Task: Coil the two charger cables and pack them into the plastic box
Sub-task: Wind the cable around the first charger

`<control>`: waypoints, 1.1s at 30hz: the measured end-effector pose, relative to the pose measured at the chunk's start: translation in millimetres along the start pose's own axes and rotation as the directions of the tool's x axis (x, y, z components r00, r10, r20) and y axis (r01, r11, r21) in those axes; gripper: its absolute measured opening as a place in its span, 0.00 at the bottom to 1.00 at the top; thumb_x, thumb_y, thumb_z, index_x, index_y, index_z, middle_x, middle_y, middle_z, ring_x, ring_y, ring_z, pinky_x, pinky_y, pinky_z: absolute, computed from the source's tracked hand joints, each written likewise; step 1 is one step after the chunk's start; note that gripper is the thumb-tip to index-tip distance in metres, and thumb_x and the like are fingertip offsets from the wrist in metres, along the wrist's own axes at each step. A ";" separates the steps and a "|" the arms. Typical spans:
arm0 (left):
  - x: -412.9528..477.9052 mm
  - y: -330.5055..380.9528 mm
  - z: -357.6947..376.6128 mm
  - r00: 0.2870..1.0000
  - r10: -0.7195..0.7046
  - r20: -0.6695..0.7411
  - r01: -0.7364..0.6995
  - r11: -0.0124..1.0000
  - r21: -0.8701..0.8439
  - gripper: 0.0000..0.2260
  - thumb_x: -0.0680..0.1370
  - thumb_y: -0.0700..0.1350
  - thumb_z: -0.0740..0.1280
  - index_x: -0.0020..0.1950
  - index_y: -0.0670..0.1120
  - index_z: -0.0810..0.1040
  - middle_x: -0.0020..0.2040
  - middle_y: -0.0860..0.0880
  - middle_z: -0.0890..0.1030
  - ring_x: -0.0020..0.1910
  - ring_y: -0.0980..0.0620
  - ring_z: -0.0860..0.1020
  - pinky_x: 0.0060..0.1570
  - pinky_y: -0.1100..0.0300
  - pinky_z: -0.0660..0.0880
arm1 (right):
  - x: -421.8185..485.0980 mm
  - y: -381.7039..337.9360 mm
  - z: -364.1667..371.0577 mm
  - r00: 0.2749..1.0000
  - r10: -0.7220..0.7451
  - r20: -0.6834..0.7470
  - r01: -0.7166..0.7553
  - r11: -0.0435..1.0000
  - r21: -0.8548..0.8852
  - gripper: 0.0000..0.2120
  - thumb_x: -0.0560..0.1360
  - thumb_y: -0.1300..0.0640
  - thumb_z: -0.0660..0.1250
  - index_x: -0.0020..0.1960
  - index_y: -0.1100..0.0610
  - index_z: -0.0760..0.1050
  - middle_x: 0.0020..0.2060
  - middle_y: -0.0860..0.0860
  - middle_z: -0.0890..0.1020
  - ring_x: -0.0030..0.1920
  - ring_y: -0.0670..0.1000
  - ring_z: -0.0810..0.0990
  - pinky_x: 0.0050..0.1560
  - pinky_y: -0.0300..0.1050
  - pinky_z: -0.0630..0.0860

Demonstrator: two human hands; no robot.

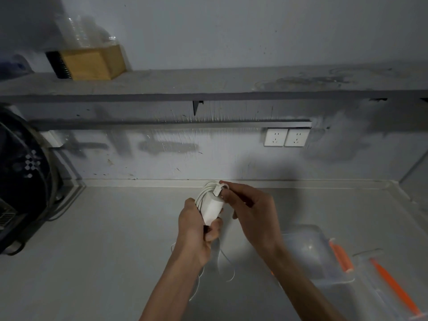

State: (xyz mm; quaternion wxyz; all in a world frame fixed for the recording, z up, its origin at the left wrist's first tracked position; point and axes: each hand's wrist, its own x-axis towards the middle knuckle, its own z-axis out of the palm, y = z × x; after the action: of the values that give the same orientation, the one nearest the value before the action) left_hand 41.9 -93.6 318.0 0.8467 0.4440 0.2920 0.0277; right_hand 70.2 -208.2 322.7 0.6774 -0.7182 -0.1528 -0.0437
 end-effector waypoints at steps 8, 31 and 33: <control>-2.7 2.0 12.5 0.997 0.019 0.078 -0.028 0.993 0.113 0.13 0.80 0.43 0.49 0.49 0.41 0.72 0.36 0.41 0.71 0.18 0.53 0.68 0.19 0.65 0.54 | 6.1 -1.4 -11.5 0.980 -0.171 -0.104 0.145 0.963 -0.226 0.16 0.76 0.63 0.69 0.58 0.47 0.82 0.32 0.38 0.83 0.29 0.40 0.79 0.34 0.30 0.74; 19.1 -32.9 12.8 0.860 -0.408 0.306 0.398 0.912 0.097 0.16 0.80 0.45 0.51 0.54 0.38 0.75 0.42 0.37 0.74 0.20 0.50 0.71 0.17 0.68 0.65 | -4.9 23.6 -76.5 0.986 0.087 0.146 -0.060 0.982 -0.177 0.07 0.77 0.65 0.67 0.49 0.57 0.83 0.45 0.53 0.82 0.34 0.42 0.82 0.33 0.35 0.77; 19.6 -39.0 19.5 0.854 -0.422 0.304 0.411 0.906 0.101 0.16 0.80 0.44 0.54 0.60 0.38 0.75 0.50 0.37 0.72 0.27 0.48 0.72 0.19 0.65 0.69 | -7.8 35.9 -81.6 0.991 0.118 0.060 -0.106 0.979 -0.176 0.07 0.77 0.66 0.66 0.48 0.58 0.82 0.43 0.54 0.84 0.31 0.43 0.80 0.32 0.35 0.76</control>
State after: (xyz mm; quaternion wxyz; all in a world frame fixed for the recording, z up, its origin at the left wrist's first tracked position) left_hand 59.9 -125.5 287.2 0.8611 0.3825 0.2409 -0.2329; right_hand 84.5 -291.3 292.5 0.6084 -0.7827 -0.1312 0.0067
